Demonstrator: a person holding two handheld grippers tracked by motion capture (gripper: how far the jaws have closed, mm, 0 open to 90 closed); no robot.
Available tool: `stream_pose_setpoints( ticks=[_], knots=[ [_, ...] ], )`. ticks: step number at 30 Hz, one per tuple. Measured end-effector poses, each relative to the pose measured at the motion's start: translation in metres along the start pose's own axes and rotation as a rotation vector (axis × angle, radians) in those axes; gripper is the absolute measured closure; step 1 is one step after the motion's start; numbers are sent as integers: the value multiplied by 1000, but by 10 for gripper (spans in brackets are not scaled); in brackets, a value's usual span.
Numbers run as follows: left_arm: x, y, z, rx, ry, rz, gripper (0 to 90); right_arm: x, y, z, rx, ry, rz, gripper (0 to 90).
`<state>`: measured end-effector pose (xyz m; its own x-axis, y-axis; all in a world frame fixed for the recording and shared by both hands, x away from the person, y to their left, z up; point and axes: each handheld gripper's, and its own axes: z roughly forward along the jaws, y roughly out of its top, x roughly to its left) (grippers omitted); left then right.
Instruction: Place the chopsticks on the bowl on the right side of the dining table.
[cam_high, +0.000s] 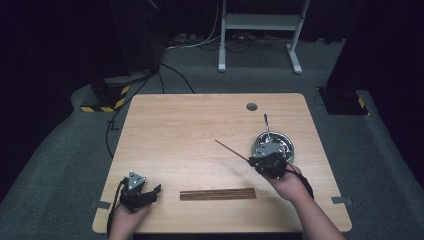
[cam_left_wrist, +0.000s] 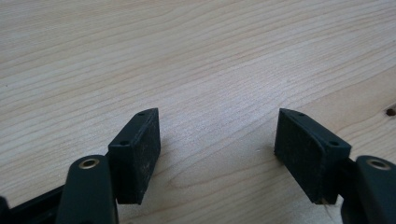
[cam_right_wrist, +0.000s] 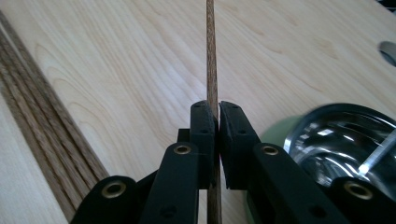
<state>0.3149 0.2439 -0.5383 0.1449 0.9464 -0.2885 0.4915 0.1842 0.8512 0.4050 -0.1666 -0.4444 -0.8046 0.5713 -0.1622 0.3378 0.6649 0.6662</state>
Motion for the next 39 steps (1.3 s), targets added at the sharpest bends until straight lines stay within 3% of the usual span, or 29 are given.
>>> stream_pose_setpoints(
  ticks=[7,19,32,39],
  knots=[
    [0,0,0,2,0,1,311,-23,-8,-13,2,-46,28,839],
    [1,0,0,5,-2,10,311,-52,-23,-13,32,-83,69,839],
    [1,0,-1,8,-1,12,311,-80,-26,-5,45,-63,81,839],
    [1,0,-1,11,1,15,312,-86,-29,-1,55,-60,87,839]
  ],
)
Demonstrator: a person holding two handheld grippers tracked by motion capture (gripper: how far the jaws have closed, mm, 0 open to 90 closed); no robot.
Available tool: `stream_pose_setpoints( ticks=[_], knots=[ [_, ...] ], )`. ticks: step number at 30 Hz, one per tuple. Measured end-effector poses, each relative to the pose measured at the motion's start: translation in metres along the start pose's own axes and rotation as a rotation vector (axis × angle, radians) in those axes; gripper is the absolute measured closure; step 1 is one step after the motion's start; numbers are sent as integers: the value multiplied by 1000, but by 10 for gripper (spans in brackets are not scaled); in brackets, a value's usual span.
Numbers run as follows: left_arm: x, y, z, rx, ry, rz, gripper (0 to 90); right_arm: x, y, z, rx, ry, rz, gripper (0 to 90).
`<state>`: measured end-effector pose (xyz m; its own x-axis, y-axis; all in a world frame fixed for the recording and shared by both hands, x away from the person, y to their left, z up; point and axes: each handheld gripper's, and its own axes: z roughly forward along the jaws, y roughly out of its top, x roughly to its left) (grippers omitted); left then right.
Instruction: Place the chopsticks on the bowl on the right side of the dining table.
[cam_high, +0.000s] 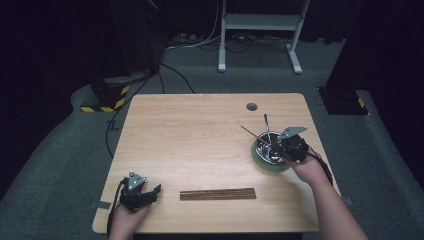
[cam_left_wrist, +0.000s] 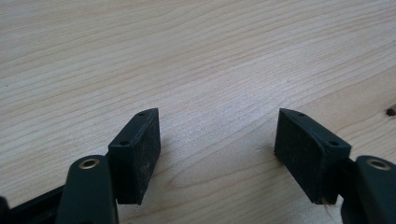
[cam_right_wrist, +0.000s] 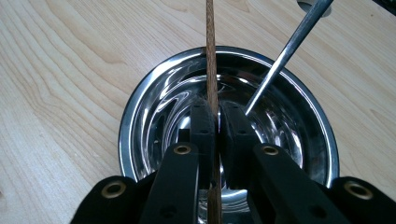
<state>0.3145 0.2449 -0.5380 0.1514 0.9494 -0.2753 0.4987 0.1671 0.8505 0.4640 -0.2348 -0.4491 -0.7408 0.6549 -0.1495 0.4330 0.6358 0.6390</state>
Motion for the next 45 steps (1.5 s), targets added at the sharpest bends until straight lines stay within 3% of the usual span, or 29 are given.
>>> stream_pose_setpoints(
  ticks=[10,17,29,32,36,41,45],
  knots=[
    [0,0,0,-4,-2,-2,311,-2,-5,-1,8,-3,1,838],
    [0,0,0,-4,-3,-2,311,-3,-11,-1,18,29,-19,837],
    [0,0,0,-4,-1,-2,311,-4,-17,-4,13,-1,-17,828],
    [0,0,0,-4,-1,-2,311,-1,-16,-6,-13,-17,-3,741],
    [0,0,0,-5,-1,-3,311,0,-14,-12,-35,-20,6,709],
    [0,0,0,-4,-2,-1,311,13,-9,-22,-86,-23,80,658],
    [0,0,0,-5,-4,-1,311,25,-6,-26,-117,-2,70,626]
  ],
)
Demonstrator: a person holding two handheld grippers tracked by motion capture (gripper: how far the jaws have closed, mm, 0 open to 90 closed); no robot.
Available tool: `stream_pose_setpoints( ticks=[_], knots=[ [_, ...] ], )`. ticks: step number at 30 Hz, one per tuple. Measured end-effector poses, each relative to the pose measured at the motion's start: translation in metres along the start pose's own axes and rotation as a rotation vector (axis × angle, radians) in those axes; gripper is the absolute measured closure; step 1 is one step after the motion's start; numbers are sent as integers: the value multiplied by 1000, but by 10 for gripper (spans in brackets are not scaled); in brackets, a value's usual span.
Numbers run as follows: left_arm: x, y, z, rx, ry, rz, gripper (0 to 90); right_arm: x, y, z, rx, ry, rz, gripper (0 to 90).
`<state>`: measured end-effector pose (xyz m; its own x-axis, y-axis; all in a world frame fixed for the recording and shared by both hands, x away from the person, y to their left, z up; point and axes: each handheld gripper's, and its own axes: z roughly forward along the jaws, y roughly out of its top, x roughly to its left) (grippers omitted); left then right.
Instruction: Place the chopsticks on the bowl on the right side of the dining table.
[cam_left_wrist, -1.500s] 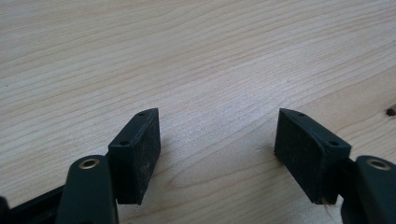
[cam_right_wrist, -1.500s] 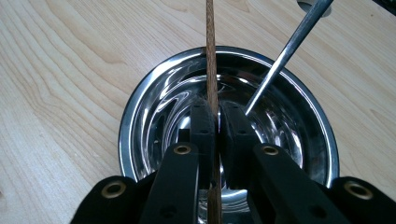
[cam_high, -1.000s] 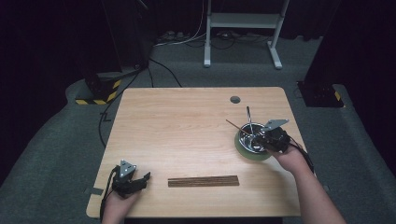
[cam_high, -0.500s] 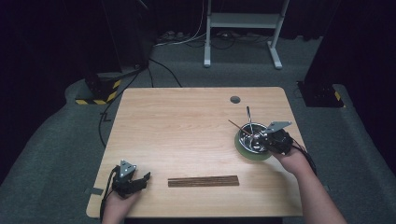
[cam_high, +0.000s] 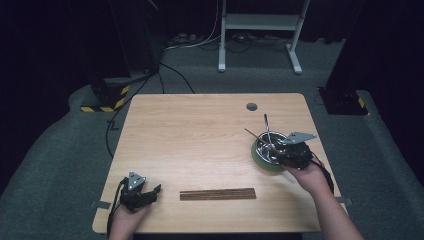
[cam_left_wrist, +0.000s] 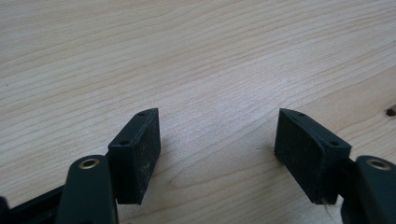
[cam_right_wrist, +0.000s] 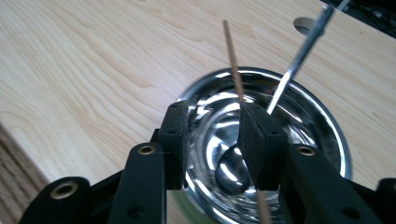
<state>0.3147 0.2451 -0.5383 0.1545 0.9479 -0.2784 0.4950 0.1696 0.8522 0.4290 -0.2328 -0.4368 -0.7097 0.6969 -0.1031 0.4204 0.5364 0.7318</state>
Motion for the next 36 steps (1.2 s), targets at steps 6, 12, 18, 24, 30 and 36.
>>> stream_pose_setpoints(
  ticks=[6,12,18,24,30,36],
  knots=[
    [0,0,0,0,1,0,311,31,9,-4,-24,22,4,582],
    [0,0,0,1,1,1,311,58,4,-5,-33,69,39,539],
    [-1,0,0,-4,2,-7,311,85,-5,5,-28,103,13,512],
    [0,0,0,-7,4,-10,318,110,-8,22,-26,116,-10,505],
    [-2,0,1,-22,10,-33,320,129,-11,37,-36,159,25,488],
    [0,0,0,-13,13,-16,321,141,-16,49,-10,139,3,483]
  ],
)
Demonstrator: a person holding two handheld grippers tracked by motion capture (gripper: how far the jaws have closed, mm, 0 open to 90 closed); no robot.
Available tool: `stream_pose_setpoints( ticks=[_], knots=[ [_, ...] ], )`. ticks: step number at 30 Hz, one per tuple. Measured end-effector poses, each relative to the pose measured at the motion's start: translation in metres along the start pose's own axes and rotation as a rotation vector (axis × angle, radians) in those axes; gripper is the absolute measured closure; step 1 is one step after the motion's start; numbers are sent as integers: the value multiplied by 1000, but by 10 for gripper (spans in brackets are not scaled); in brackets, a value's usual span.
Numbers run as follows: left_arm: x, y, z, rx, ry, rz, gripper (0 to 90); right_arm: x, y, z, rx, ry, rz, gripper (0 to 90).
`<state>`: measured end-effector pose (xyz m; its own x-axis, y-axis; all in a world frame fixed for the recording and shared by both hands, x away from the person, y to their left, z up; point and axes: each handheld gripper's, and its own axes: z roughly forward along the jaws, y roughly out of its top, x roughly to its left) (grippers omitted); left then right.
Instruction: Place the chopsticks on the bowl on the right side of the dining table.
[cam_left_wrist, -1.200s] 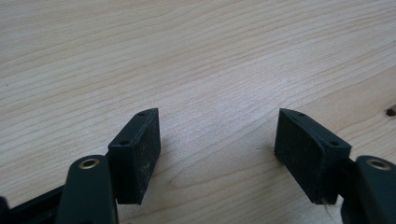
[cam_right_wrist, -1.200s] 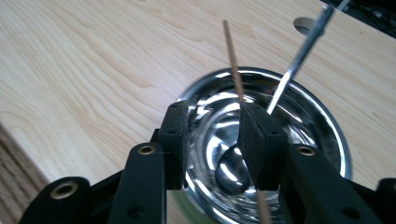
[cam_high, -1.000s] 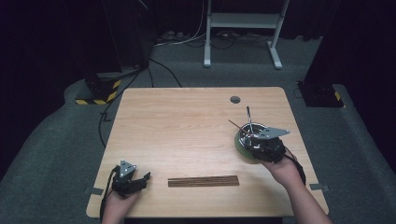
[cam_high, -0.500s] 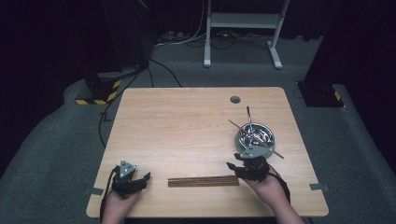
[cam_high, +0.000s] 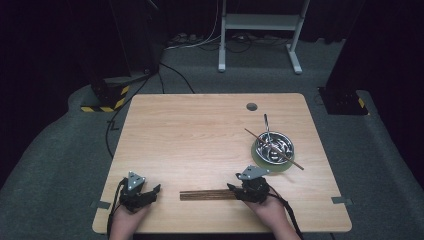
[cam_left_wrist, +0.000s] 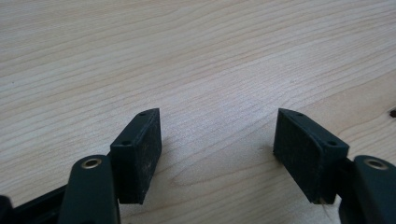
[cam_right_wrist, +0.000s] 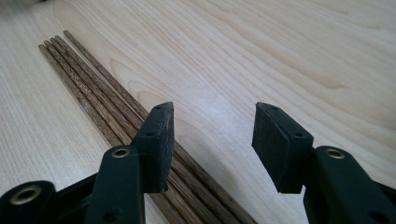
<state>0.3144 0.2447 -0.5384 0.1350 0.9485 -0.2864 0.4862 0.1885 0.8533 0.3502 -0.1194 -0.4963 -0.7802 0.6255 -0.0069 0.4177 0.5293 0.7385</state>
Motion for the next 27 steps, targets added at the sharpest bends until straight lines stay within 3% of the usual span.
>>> stream_pose_setpoints(
  ticks=[3,5,13,27],
  knots=[
    [0,0,0,-5,2,-9,322,2,-4,6,18,-33,-12,483],
    [0,0,0,-5,3,-7,322,1,-8,6,24,-26,15,486],
    [0,0,0,1,5,7,324,-1,-13,9,44,-20,47,483],
    [0,0,-1,6,2,7,325,-1,-13,13,40,-31,38,480]
  ],
)
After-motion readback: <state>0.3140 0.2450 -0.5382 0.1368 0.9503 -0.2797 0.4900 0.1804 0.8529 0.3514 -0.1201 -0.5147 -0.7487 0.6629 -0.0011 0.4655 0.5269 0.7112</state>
